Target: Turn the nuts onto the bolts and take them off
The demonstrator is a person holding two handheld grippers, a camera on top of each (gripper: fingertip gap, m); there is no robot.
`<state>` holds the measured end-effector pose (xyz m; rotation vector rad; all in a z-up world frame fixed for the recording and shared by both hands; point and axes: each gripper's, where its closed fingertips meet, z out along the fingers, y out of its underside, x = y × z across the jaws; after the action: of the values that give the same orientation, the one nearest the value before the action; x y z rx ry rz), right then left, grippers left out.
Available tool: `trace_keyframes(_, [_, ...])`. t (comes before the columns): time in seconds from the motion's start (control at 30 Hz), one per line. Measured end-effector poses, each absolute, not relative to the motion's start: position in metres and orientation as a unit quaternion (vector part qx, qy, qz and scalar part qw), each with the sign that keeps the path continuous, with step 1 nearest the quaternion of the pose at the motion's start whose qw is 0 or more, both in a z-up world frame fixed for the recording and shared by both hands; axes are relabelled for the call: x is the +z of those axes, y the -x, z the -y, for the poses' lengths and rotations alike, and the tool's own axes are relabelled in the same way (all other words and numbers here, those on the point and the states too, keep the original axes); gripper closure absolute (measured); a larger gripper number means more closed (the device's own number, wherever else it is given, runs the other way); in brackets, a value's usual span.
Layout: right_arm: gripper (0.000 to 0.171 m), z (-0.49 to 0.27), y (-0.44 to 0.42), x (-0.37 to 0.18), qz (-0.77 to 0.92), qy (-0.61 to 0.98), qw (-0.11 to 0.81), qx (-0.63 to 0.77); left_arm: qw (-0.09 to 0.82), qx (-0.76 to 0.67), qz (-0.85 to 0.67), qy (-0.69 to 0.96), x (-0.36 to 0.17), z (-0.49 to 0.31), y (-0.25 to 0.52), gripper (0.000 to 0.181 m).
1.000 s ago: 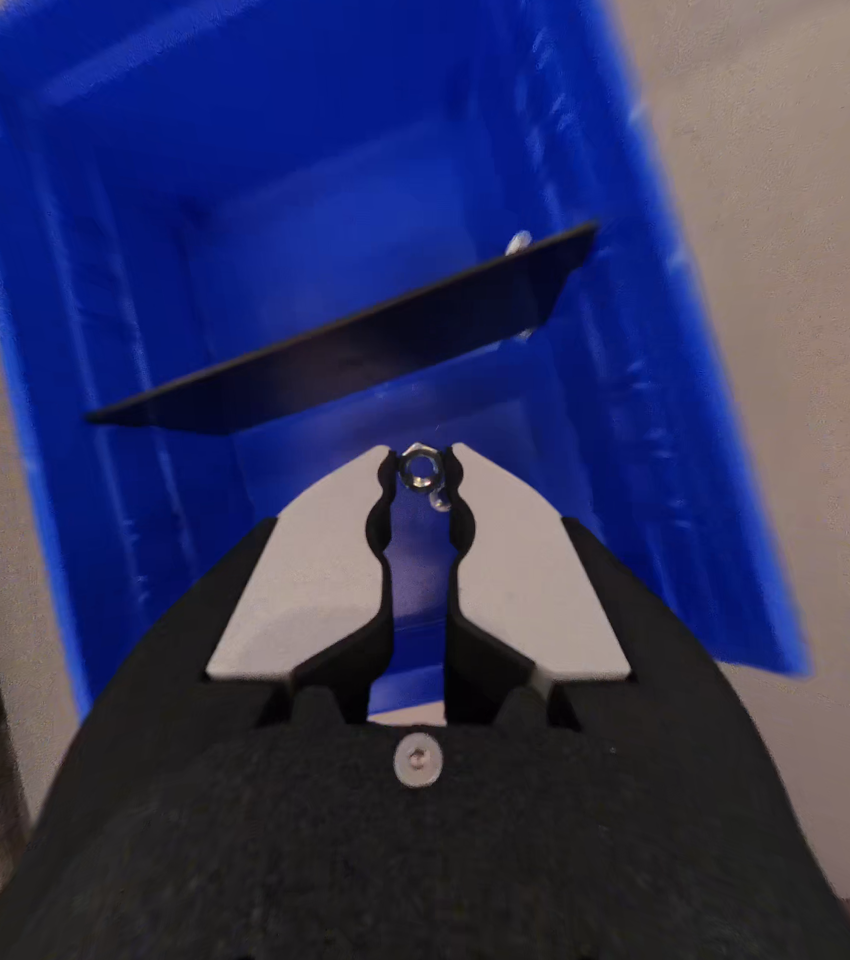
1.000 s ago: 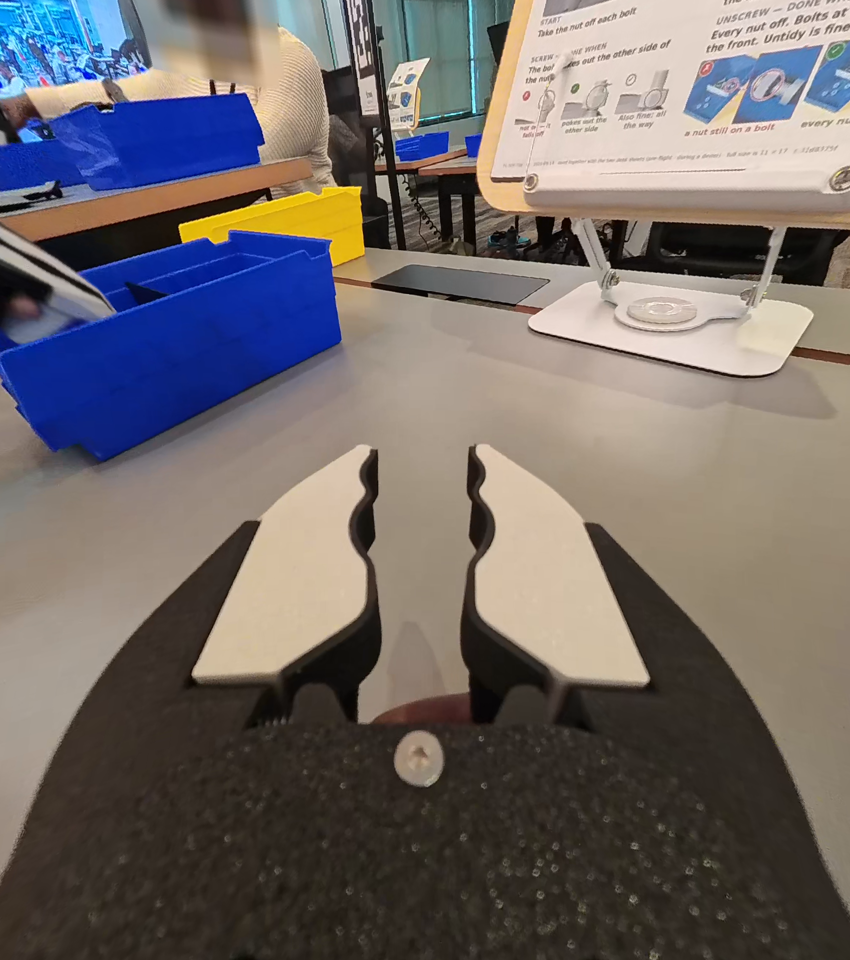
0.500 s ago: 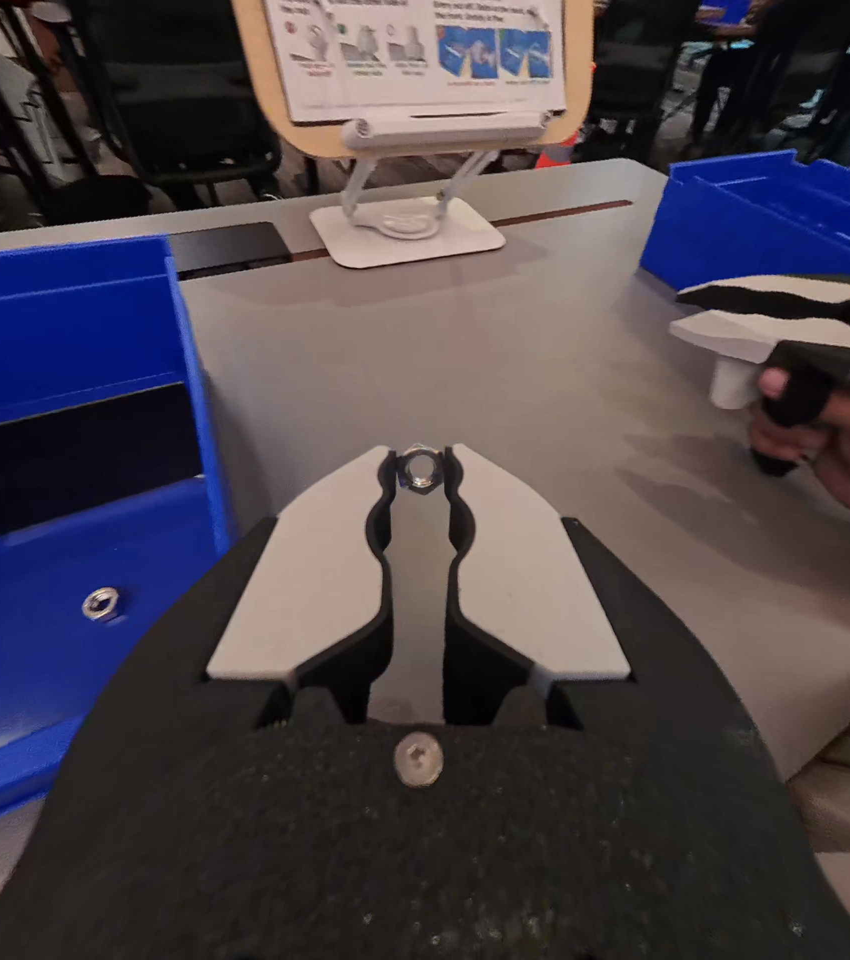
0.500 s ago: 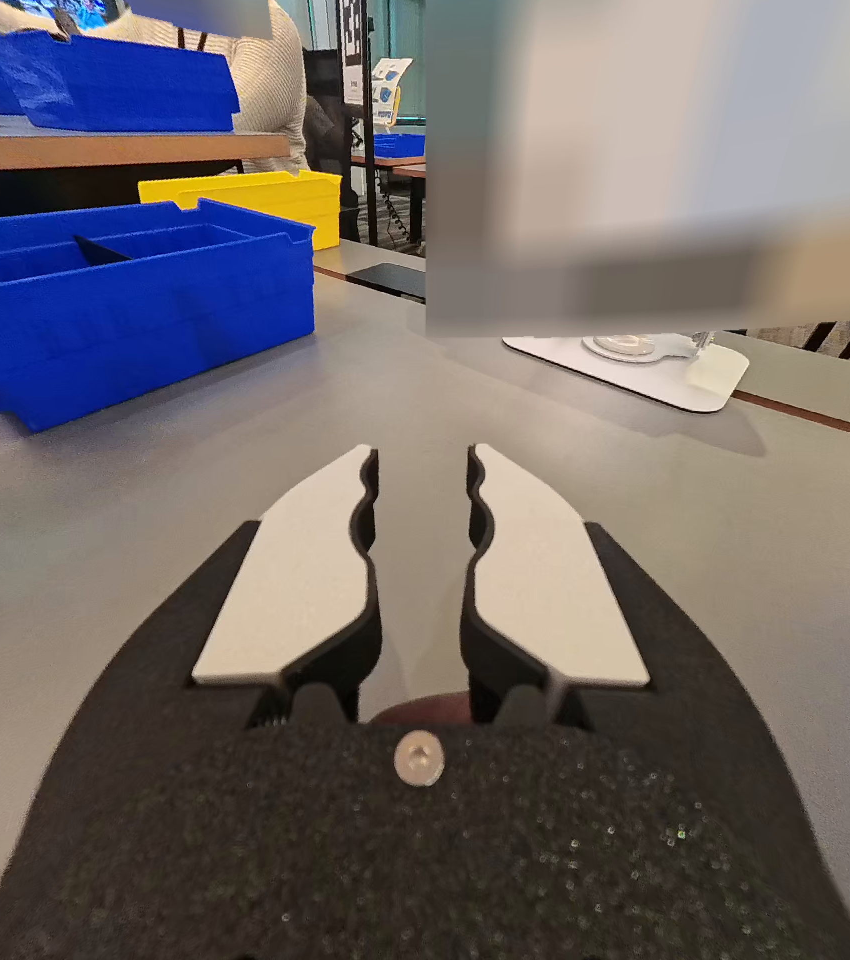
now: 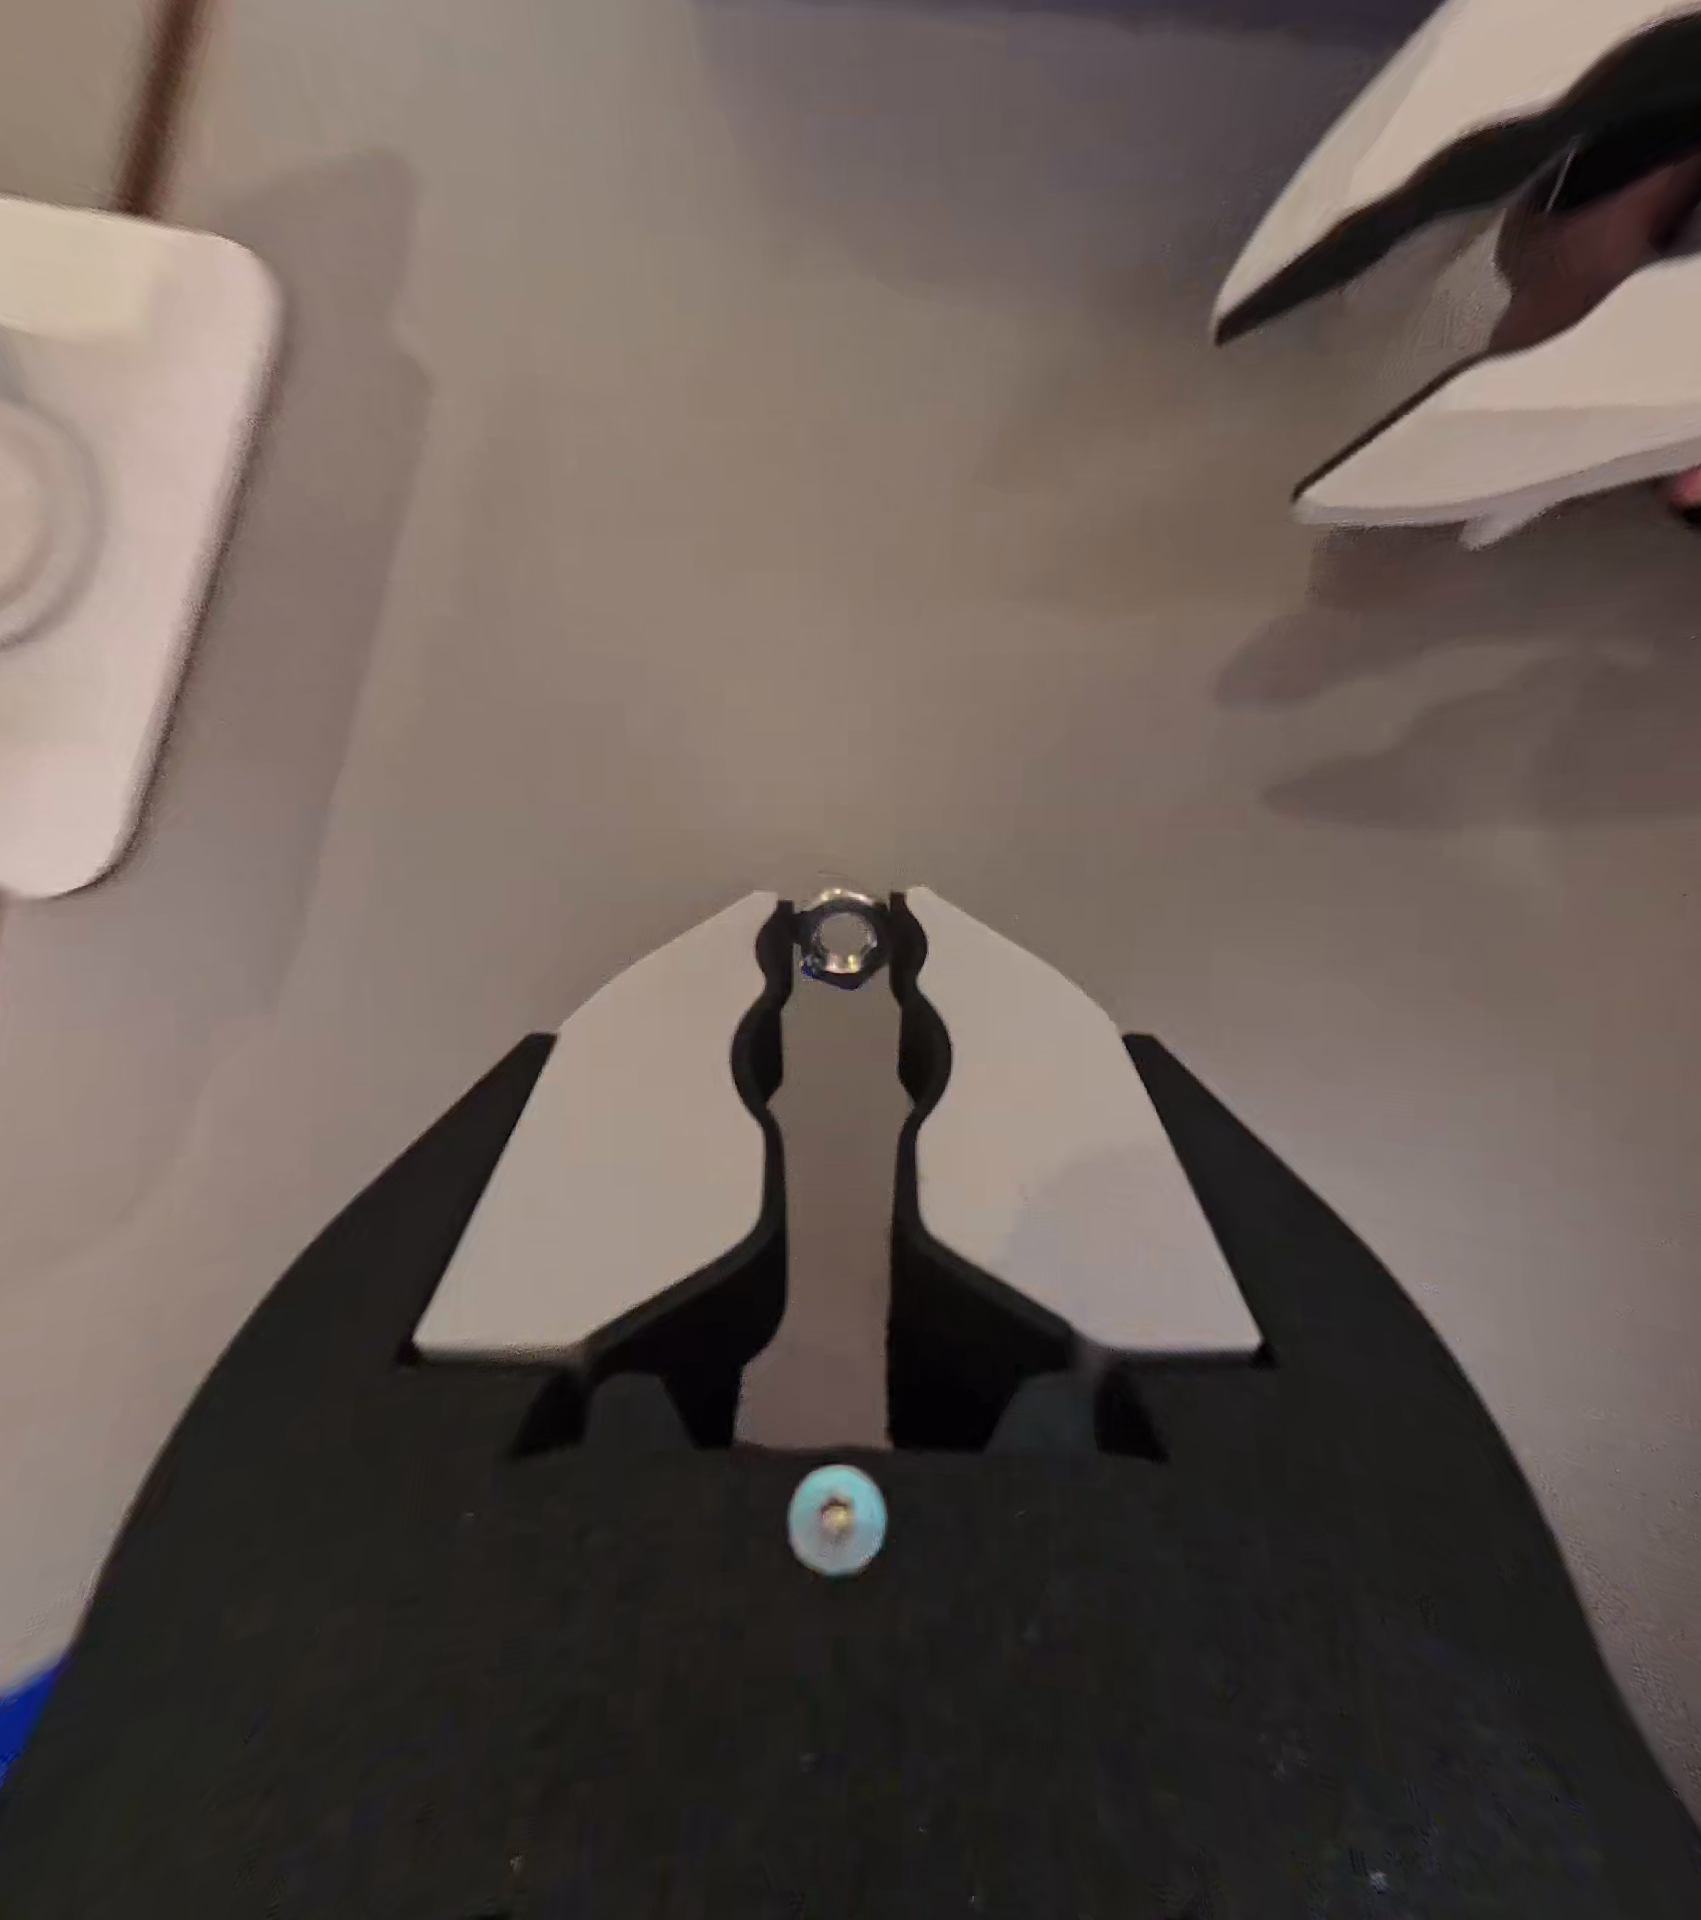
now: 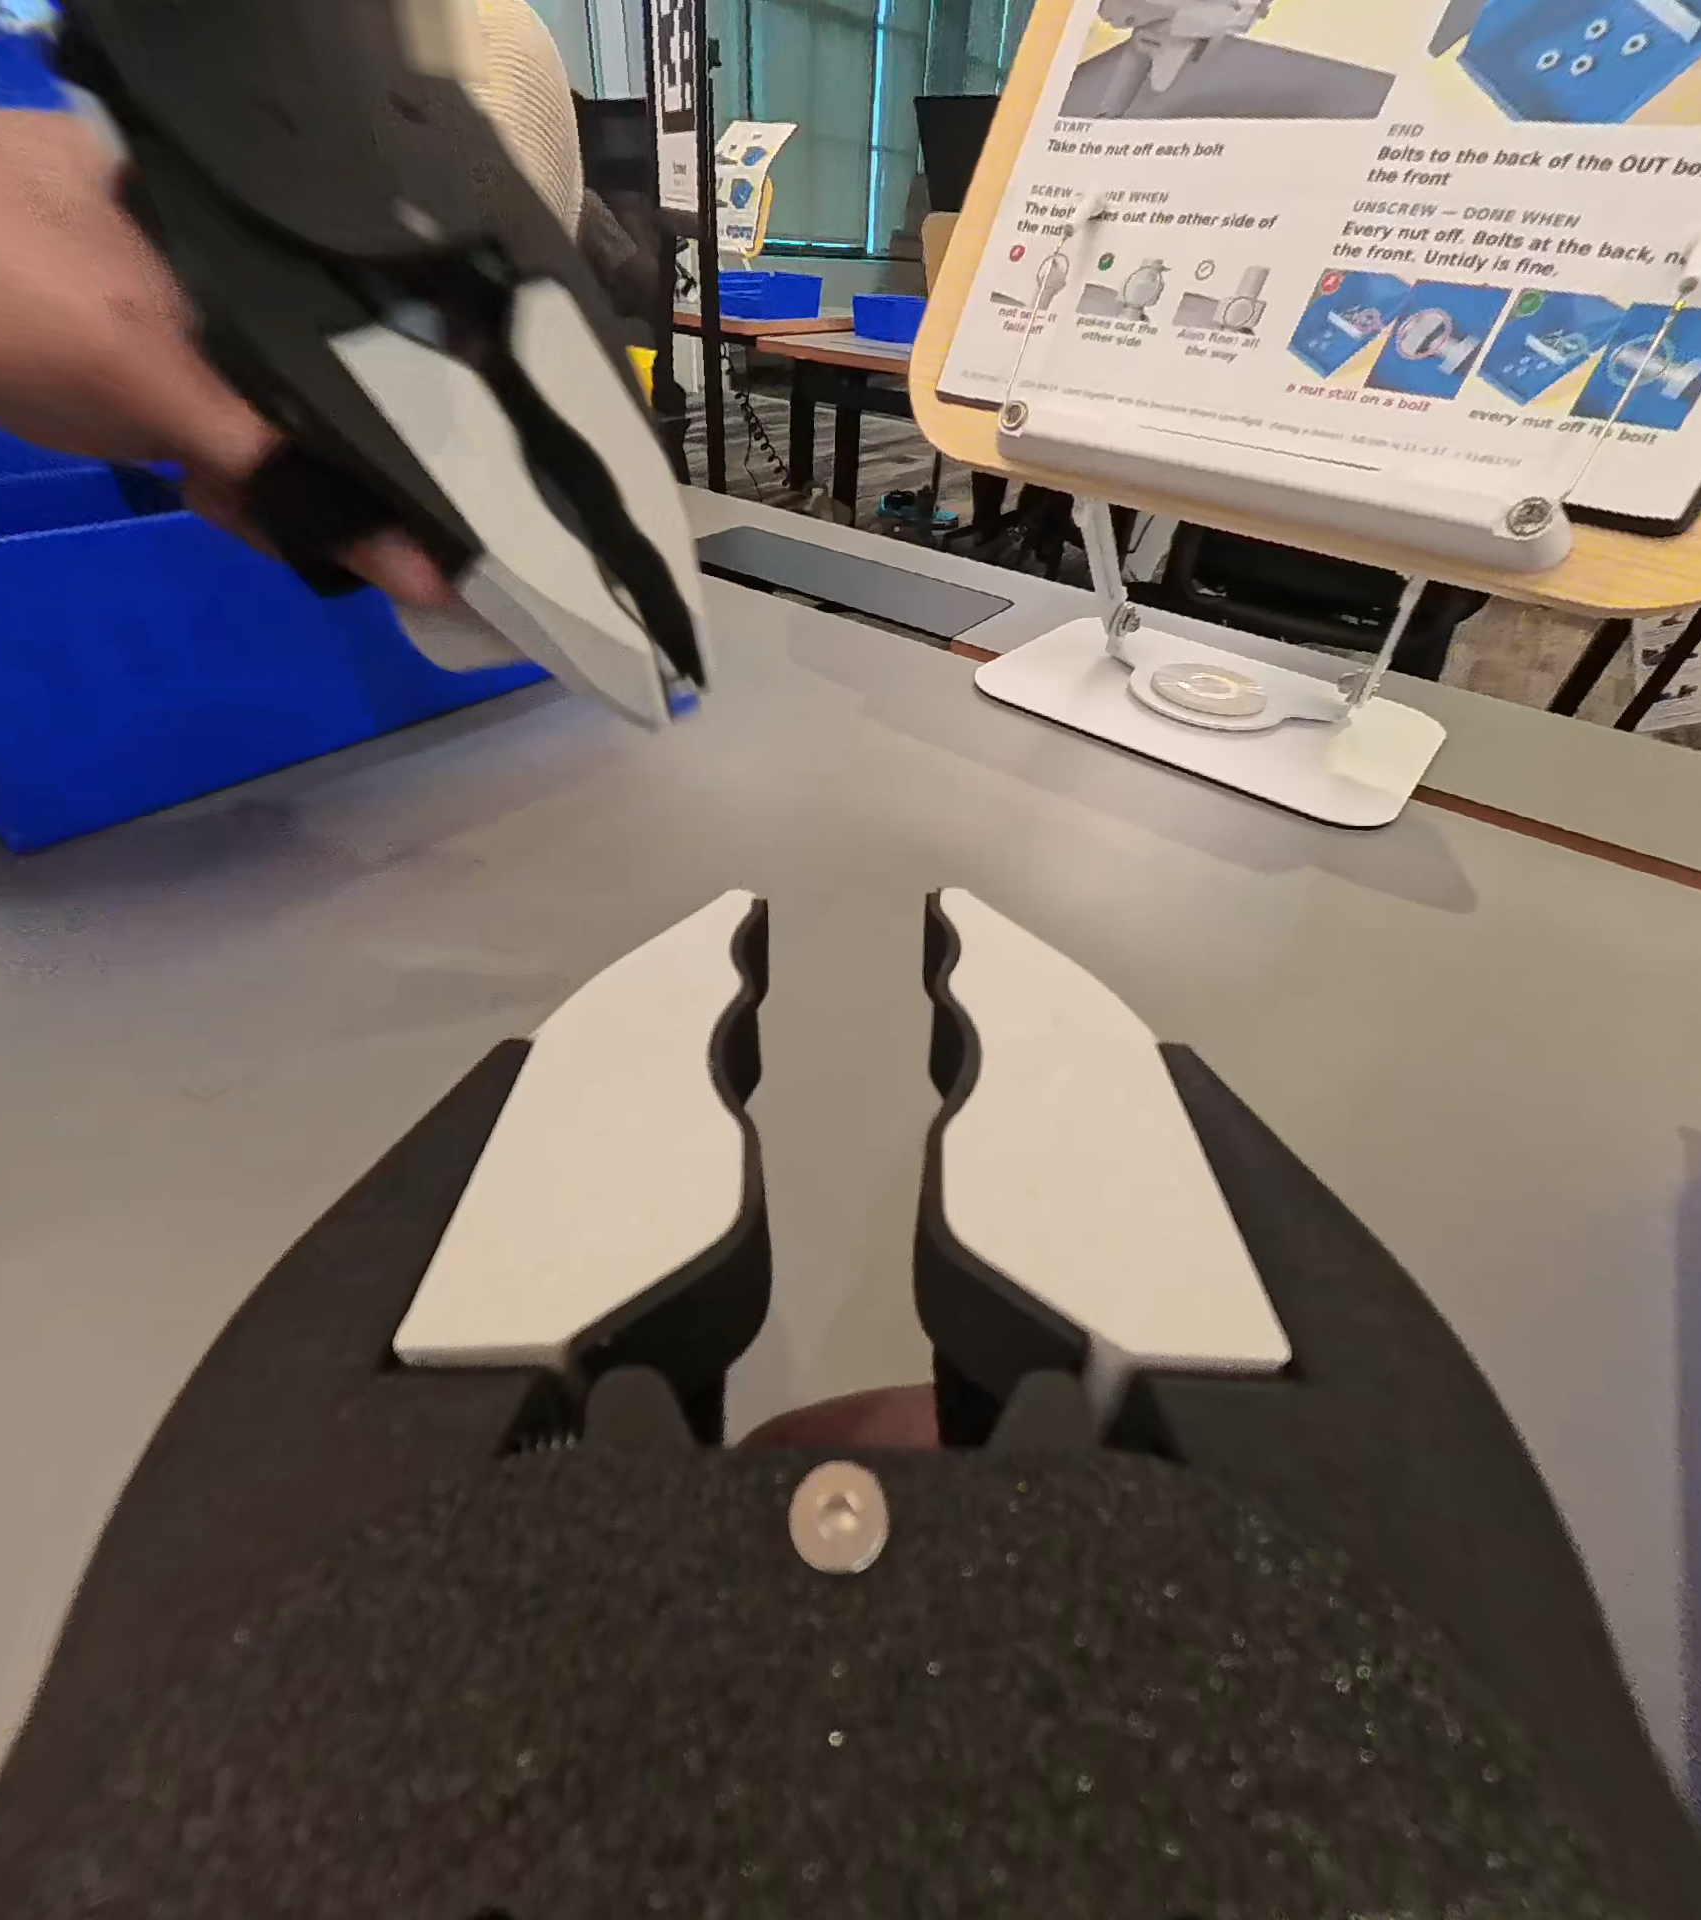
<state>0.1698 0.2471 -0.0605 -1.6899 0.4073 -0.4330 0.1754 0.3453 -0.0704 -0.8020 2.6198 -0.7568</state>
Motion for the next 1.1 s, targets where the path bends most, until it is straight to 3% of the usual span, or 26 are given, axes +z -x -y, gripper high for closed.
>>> trace_keyframes(0.1, [0.143, -0.248, -0.169, -0.061, -0.171, 0.739, 0.621, -0.197, 0.072, -0.208, -0.948, 0.232, -0.104, -0.336, -0.187, 0.164])
trace_keyframes(0.33, [0.143, -0.248, -0.17, -0.063, -0.17, 0.742, 0.616, -0.204, 0.004, -0.164, -0.968, 0.19, -0.139, -0.324, -0.207, 0.164])
trace_keyframes(0.8, [0.144, -0.249, -0.169, -0.064, -0.168, 0.745, 0.614, -0.2, -0.005, -0.128, -0.976, 0.174, -0.16, -0.322, -0.211, 0.16])
trace_keyframes(0.87, [0.144, -0.249, -0.169, -0.064, -0.167, 0.745, 0.614, -0.201, 0.02, -0.114, -0.976, 0.183, -0.16, -0.326, -0.215, 0.141])
trace_keyframes(0.97, [0.144, -0.249, -0.169, -0.064, -0.168, 0.745, 0.614, -0.199, 0.082, -0.144, -0.968, 0.188, -0.139, -0.325, -0.217, 0.143])
trace_keyframes(1.1, [0.144, -0.249, -0.169, -0.064, -0.167, 0.744, 0.615, -0.2, 0.186, -0.281, -0.901, 0.275, -0.068, -0.32, -0.204, 0.147])
